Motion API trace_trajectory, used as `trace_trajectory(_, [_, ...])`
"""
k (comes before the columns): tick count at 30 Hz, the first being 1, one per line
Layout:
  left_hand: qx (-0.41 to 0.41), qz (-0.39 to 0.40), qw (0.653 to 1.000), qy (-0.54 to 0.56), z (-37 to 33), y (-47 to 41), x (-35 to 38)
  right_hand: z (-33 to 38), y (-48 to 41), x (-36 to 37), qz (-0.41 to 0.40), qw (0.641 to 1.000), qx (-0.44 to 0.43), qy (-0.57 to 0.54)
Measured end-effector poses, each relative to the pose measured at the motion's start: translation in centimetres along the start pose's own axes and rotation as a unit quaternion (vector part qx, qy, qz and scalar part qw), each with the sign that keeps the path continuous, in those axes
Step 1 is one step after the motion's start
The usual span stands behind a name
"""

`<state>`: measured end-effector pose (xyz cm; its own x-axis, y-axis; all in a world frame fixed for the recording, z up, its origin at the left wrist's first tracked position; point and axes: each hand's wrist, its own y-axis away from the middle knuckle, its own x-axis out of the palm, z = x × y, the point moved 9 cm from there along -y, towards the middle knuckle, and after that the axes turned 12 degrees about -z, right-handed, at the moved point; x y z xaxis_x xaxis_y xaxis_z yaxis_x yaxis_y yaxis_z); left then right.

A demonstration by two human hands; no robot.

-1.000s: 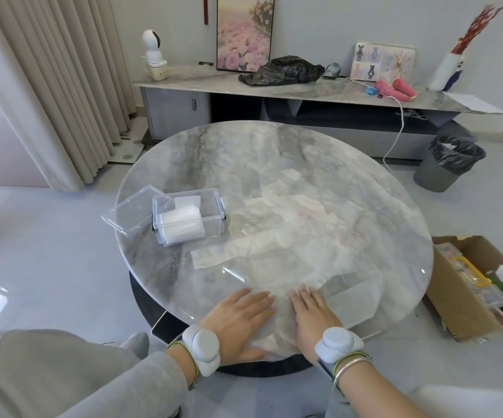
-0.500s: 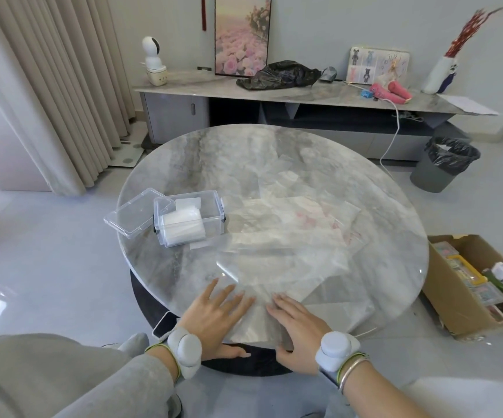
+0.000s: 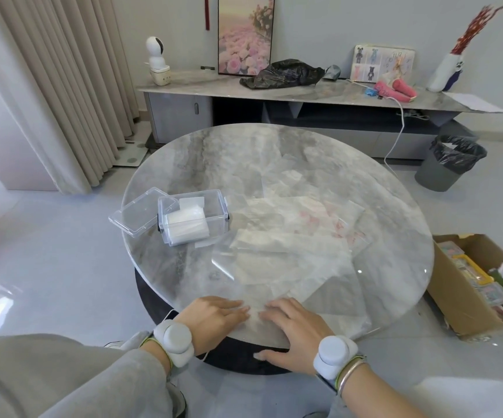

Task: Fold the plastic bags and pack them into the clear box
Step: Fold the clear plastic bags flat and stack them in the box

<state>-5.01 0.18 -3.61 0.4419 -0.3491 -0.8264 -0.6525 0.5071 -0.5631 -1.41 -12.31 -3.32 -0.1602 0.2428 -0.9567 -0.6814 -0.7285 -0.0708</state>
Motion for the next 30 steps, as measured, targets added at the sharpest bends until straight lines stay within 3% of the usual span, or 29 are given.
trace_trajectory(3, [-0.148,0.003,0.988,0.04,2.9,0.7,-1.4,-0.4,0.1,-0.8,-0.029,1.0,-0.002,0.012])
trace_trajectory(6, [-0.288,0.009,0.954,0.079,5.6,1.7,-1.9,-2.6,0.4,-1.9,-0.056,0.997,0.057,0.001])
trace_trajectory(14, [-0.472,0.016,0.866,0.162,9.0,2.6,-1.5,-10.8,2.4,-3.4,-0.044,0.955,0.293,-0.034])
trace_trajectory(19, [-0.524,0.024,0.833,0.173,10.0,3.4,-0.9,-13.6,3.6,-4.9,-0.074,0.919,0.383,-0.057])
trace_trajectory(24, [-0.528,0.045,0.842,0.098,10.9,3.3,-1.2,-16.8,5.3,-6.0,-0.075,0.886,0.455,-0.049])
trace_trajectory(27, [-0.485,0.051,0.872,0.029,11.0,2.5,-1.7,-17.0,5.5,-6.0,-0.079,0.883,0.458,-0.066])
trace_trajectory(30, [-0.339,-0.021,0.937,-0.085,9.3,-0.4,-3.2,-16.5,5.1,-6.1,-0.095,0.885,0.451,-0.069])
